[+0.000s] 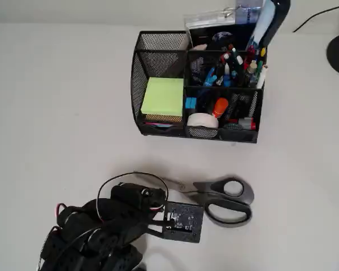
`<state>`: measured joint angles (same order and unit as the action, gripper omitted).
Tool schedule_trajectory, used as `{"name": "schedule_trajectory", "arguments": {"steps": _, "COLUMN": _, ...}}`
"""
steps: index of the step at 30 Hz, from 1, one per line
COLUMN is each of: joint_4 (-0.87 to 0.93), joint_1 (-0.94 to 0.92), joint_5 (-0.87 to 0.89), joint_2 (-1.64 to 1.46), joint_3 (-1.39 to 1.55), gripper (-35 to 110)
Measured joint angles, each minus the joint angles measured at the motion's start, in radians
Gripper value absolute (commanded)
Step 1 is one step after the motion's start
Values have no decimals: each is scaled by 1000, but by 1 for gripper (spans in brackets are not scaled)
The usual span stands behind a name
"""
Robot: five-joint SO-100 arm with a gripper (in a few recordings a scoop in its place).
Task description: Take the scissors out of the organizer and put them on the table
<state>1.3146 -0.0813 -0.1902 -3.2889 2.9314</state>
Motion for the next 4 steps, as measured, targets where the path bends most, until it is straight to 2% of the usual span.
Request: {"name": "schedule_trajectory", "arguments": {"steps": 4, "joint_4": 0, "joint_1": 0, "joint_5": 0, "joint_2": 0, "joint_3": 0, "gripper": 0}}
